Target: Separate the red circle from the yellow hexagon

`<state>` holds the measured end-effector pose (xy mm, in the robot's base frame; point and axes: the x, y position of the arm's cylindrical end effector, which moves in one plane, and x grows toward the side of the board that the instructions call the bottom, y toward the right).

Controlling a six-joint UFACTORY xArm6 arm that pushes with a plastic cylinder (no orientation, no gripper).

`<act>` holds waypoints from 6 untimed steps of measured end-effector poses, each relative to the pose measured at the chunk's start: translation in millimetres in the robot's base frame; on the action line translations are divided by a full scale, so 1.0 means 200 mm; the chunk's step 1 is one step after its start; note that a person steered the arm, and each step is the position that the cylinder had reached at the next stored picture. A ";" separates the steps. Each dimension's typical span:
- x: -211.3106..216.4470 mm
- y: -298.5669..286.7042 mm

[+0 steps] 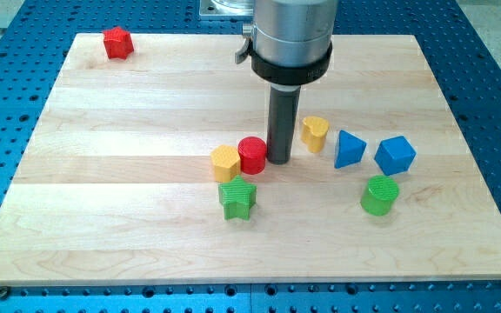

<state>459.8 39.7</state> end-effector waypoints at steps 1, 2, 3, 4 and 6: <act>0.16 0.00; 0.20 -0.05; 0.09 -0.19; -0.18 -0.22; -0.41 -0.31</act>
<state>377.2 -21.5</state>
